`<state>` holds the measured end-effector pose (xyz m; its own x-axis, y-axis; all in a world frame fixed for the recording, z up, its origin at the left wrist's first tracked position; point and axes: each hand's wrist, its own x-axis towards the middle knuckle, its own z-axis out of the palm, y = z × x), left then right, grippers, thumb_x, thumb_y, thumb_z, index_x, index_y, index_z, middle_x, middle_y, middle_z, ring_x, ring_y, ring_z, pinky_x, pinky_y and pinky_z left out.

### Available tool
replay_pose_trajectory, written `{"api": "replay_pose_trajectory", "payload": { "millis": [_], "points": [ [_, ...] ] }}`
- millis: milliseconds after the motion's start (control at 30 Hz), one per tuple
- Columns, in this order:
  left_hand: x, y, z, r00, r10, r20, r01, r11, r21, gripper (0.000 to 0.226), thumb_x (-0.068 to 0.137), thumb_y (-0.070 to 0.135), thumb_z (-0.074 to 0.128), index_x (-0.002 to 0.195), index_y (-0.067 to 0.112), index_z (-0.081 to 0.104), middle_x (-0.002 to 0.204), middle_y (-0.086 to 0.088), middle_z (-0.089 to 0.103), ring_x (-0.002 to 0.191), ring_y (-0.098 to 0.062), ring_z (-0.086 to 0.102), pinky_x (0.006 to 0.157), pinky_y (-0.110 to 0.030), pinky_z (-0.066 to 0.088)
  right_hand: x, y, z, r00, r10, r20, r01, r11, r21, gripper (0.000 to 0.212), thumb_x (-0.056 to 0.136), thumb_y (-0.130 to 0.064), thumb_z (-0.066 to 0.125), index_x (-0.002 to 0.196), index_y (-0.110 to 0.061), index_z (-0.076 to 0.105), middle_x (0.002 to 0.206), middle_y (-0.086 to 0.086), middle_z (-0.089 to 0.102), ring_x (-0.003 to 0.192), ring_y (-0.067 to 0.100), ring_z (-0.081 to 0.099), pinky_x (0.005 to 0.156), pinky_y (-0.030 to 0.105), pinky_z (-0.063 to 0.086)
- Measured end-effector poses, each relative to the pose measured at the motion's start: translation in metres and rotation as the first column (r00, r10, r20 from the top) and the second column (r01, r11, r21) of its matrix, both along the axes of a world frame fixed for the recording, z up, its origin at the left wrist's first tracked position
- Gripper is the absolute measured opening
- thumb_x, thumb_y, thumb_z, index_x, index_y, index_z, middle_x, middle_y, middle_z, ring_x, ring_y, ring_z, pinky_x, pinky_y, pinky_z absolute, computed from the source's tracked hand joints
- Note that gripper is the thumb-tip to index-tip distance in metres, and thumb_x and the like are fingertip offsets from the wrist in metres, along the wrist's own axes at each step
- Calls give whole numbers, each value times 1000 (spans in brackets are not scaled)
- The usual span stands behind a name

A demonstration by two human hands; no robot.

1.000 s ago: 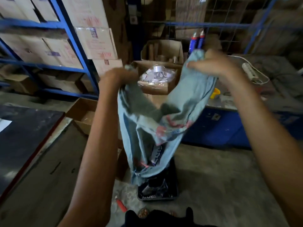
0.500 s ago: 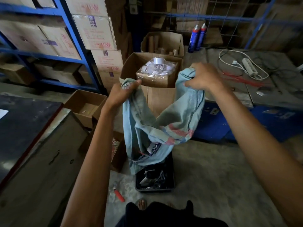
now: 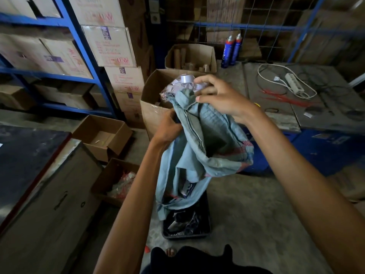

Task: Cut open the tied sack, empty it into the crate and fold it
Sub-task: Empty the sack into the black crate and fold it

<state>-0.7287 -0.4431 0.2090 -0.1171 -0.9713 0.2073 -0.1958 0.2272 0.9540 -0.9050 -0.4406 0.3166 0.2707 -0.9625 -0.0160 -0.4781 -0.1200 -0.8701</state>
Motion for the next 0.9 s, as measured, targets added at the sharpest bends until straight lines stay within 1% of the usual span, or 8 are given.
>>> {"api": "replay_pose_trajectory", "payload": {
  "millis": [100, 200, 300, 433, 533, 633, 800, 900],
  "points": [
    [-5, -9, -9, 990, 130, -57, -130, 992, 2, 35, 84, -16, 67, 119, -17, 61, 101, 1, 69, 87, 5, 68, 82, -17, 55, -15, 6, -5, 991, -53, -121, 37, 990, -135, 67, 86, -43, 71, 143, -29, 40, 145, 4, 45, 123, 15, 52, 102, 35, 46],
    [-5, -13, -4, 975, 201, -90, -205, 978, -32, 30, 85, -16, 66, 114, -14, 61, 99, 1, 69, 85, 8, 68, 79, -14, 54, -43, 17, -26, 926, 41, -376, -37, 999, 19, 128, 51, -72, 82, 148, -50, 1, 163, 4, 14, 148, 26, 23, 115, 48, 31],
    [-3, -22, 2, 959, 277, -64, -279, 959, -39, 29, 86, -5, 68, 114, 0, 63, 103, -2, 68, 94, 3, 67, 84, -14, 55, -52, 30, -62, 795, 96, -599, -26, 992, 124, 157, 41, -60, 93, 145, -49, -24, 165, 8, 8, 150, 32, 18, 115, 54, 30],
    [5, -31, 0, 980, 191, 50, -191, 982, -15, 46, 87, 14, 70, 131, 12, 57, 130, -5, 63, 115, -10, 62, 108, -33, 50, -50, 23, -94, 936, -295, -193, 279, 955, -105, 107, 62, -29, 84, 149, -37, 22, 132, 5, 61, 113, 22, 65, 89, 39, 56],
    [27, -34, 3, 981, -193, 8, 191, 976, 106, 86, 76, 10, 79, 150, 11, 35, 148, -8, 50, 133, -18, 53, 114, -39, 45, -49, 12, -86, 896, -409, 172, 419, 908, -26, 73, 75, -14, 81, 138, -29, 46, 113, -9, 64, 93, -3, 63, 70, 16, 54],
    [26, -36, 9, 849, -521, 91, 502, 848, 169, 117, 65, 7, 92, 156, 20, 19, 157, 2, 40, 141, -6, 44, 115, -29, 42, -34, 0, -75, 842, -410, 350, 418, 907, 57, 63, 77, -9, 79, 131, -26, 54, 102, -3, 71, 87, 4, 68, 66, 19, 53],
    [-17, -44, 3, 972, -231, 35, 234, 965, -116, 69, 61, 24, 84, 122, 0, 61, 114, -8, 69, 107, -5, 66, 96, -31, 52, -12, -7, -63, 876, -168, 452, 152, 986, 72, 67, 77, -9, 81, 135, -21, 49, 112, 7, 70, 99, 12, 71, 87, 32, 58],
    [-15, -49, 5, 989, -138, -60, 127, 979, -157, 54, 69, 20, 81, 117, 2, 63, 105, 6, 70, 97, 5, 68, 90, -23, 55, -27, 1, -68, 830, -274, 485, 353, 933, -76, 61, 76, -18, 83, 130, -16, 55, 109, 7, 70, 99, 19, 71, 88, 44, 59]
  ]
}}
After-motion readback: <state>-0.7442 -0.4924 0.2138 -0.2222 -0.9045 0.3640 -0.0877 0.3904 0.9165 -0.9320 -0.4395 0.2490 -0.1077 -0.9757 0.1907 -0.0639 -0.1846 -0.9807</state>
